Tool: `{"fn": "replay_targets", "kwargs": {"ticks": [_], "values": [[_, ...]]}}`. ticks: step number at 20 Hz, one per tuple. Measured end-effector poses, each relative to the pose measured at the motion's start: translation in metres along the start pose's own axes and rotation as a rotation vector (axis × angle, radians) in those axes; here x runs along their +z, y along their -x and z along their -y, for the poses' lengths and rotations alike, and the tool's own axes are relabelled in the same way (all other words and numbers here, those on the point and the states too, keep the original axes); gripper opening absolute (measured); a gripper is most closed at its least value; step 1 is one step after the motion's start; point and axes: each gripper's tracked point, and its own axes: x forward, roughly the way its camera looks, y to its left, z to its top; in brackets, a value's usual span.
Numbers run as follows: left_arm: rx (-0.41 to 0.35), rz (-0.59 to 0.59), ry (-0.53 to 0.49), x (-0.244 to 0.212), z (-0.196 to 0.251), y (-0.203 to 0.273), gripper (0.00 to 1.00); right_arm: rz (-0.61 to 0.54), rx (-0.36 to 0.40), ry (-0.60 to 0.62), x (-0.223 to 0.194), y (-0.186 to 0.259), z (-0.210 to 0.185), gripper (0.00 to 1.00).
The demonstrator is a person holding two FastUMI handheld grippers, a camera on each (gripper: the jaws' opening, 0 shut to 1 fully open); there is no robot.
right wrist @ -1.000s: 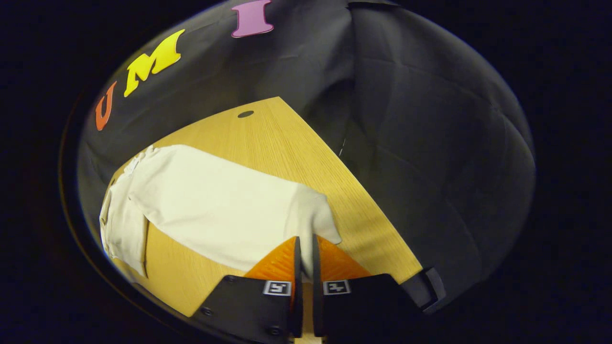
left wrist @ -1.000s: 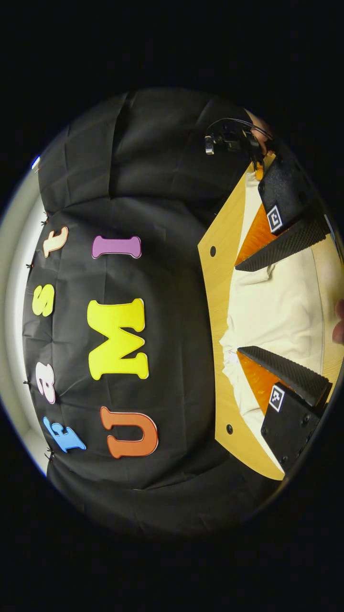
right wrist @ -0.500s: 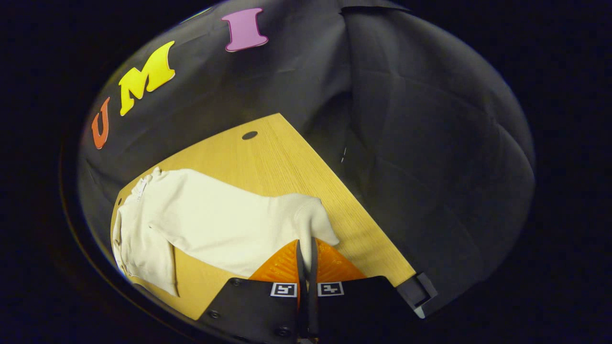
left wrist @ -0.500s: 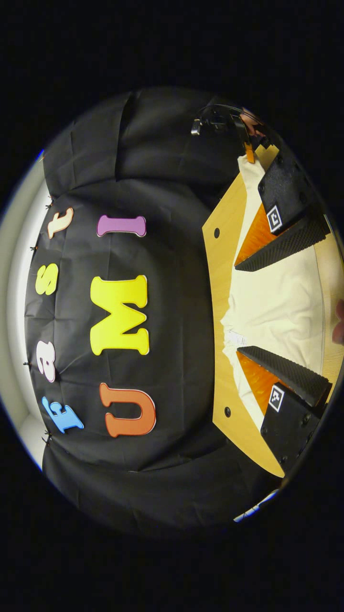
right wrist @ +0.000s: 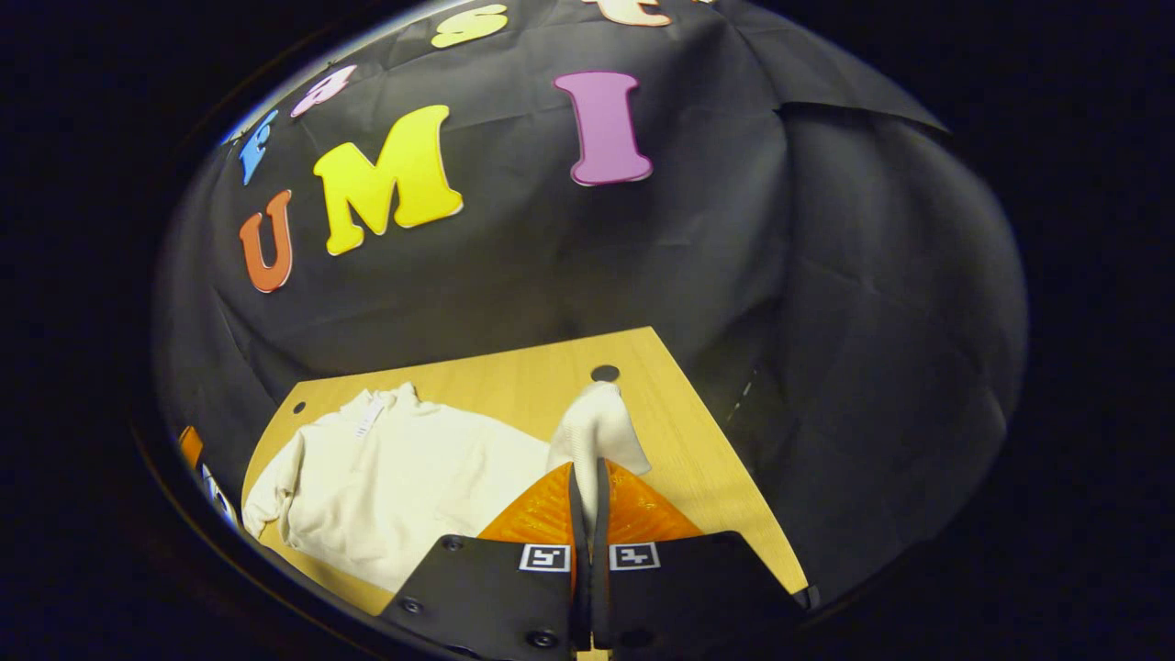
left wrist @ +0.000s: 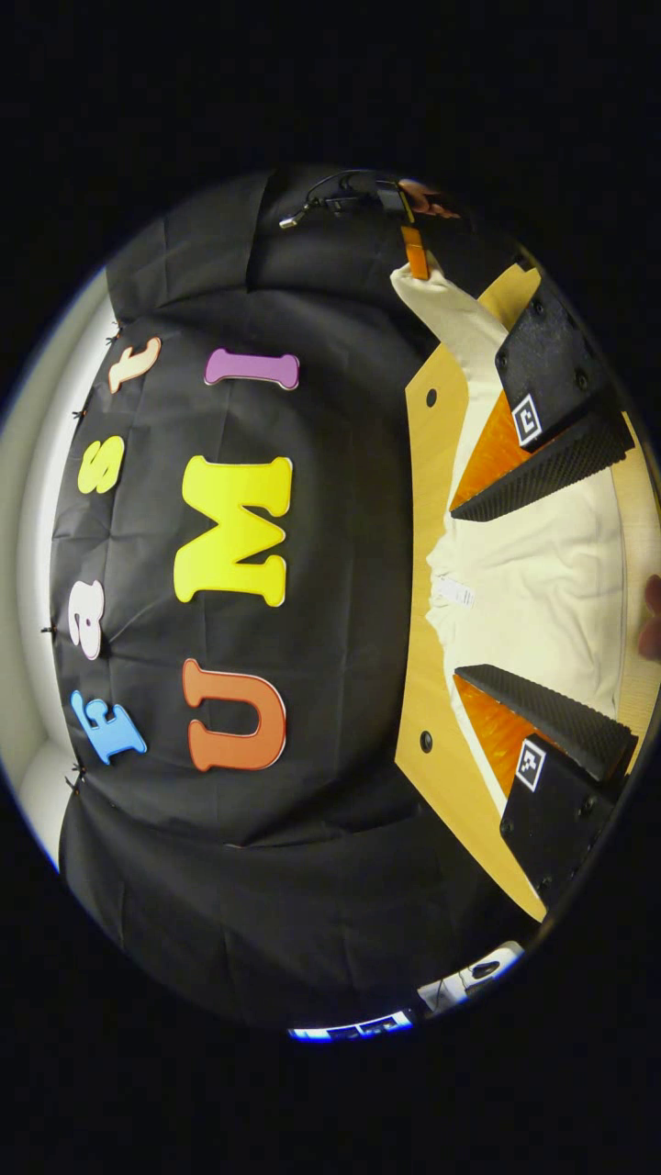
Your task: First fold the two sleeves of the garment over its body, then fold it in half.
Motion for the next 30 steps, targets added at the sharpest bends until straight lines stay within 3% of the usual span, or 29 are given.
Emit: {"fn": "replay_targets", "kwargs": {"ticks": [7,13,20,30], "values": [[0.124,0.016,0.002,-0.004,-0.068,0.019,0.99,0.064,0.151,0.114,0.063,-0.017,-0.139,0.01],[0.263,0.023,0.037,-0.007,-0.136,0.044,0.99,0.068,0.296,0.218,0.073,-0.043,-0.279,0.01],[0.404,0.004,0.034,-0.026,-0.193,0.08,0.99,-0.026,0.381,0.342,-0.001,-0.104,-0.404,0.0],[0.477,-0.07,0.063,-0.067,-0.235,0.093,0.99,-0.199,0.401,0.518,-0.15,-0.199,-0.522,0.01]]}}
